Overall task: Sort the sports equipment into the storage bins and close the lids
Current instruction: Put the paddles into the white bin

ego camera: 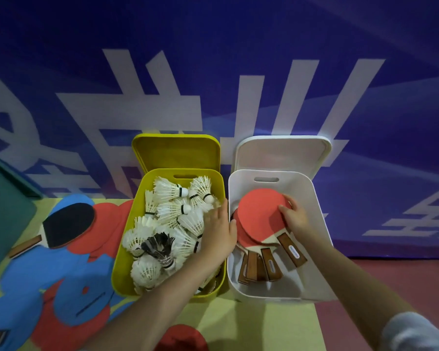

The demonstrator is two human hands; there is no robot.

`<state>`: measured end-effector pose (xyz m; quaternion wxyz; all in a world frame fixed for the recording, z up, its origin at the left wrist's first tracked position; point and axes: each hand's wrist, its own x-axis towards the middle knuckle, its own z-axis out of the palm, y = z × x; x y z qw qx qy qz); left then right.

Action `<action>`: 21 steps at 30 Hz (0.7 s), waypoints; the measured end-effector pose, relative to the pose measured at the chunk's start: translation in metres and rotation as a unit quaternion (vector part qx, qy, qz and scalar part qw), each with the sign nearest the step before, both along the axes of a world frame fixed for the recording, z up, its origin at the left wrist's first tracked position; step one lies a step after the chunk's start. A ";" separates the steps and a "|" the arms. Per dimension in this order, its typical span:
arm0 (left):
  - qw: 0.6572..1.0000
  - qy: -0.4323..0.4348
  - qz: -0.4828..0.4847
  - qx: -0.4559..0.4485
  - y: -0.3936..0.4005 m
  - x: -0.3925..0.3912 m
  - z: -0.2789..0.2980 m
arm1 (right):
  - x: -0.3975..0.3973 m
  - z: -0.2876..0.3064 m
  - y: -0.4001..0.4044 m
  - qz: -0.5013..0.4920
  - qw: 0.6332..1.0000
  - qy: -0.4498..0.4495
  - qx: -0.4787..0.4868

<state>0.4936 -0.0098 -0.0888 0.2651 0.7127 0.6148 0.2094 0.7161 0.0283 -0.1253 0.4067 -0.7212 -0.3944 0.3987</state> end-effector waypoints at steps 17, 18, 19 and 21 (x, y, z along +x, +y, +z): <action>1.000 -0.006 0.013 0.005 0.004 0.003 -0.006 | -0.022 -0.033 -0.009 0.039 0.962 -0.264 -0.053; 1.000 -0.007 0.009 -0.003 0.004 0.001 -0.005 | -0.023 -0.023 -0.014 0.027 0.968 -0.249 -0.030; 1.000 -0.007 0.006 -0.004 0.004 0.000 0.000 | -0.026 -0.011 -0.020 0.018 0.972 -0.232 -0.006; 1.000 -0.022 0.002 0.013 0.001 -0.004 0.013 | -0.036 0.018 -0.032 0.011 0.979 -0.202 0.040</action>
